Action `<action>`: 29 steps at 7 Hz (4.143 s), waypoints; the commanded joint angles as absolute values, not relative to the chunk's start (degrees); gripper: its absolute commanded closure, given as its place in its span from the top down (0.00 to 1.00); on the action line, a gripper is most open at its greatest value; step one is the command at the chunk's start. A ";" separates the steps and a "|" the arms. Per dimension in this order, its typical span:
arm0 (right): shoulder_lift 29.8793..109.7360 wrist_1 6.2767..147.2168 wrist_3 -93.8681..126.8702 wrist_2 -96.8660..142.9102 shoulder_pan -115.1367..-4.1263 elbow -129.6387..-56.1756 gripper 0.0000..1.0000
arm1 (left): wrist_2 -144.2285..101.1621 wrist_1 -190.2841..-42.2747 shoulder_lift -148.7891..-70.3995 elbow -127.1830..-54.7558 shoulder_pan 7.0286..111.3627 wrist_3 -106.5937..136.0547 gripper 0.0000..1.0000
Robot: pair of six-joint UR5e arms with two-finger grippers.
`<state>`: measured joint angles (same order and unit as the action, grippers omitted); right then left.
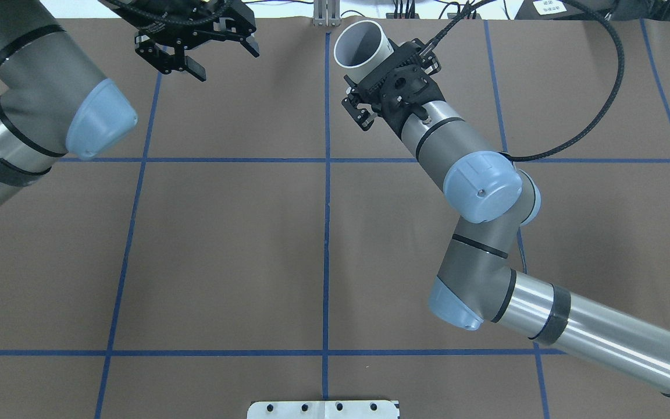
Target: Left arm hands cup to right arm to dump lemon
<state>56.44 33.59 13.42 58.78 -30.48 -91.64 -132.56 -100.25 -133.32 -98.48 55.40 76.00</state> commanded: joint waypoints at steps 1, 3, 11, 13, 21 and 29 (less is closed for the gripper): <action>55.46 33.49 13.54 55.46 -28.48 -91.58 0.00 | -132.10 -100.20 -135.78 -98.09 54.67 85.40 1.00; 54.67 33.57 13.45 55.28 -27.86 -91.58 0.00 | -132.10 -100.11 -139.81 -95.29 53.88 89.63 1.00; 53.35 33.49 15.82 52.03 -26.37 -91.67 0.00 | -130.87 -101.42 -141.86 -94.39 50.81 89.65 0.56; 53.35 33.40 16.26 51.60 -26.02 -91.76 0.00 | -130.87 -101.43 -141.94 -94.48 50.54 89.74 0.48; 53.70 33.22 16.17 49.57 -24.17 -92.81 0.00 | -130.87 -101.34 -141.68 -94.48 50.36 89.38 0.38; 53.79 33.40 15.38 49.57 -24.17 -92.90 0.00 | -130.69 -101.16 -141.33 -94.31 50.27 89.21 0.06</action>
<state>53.76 33.30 15.53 49.55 -24.20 -92.90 -130.71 -101.15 -141.30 -94.30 50.29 89.24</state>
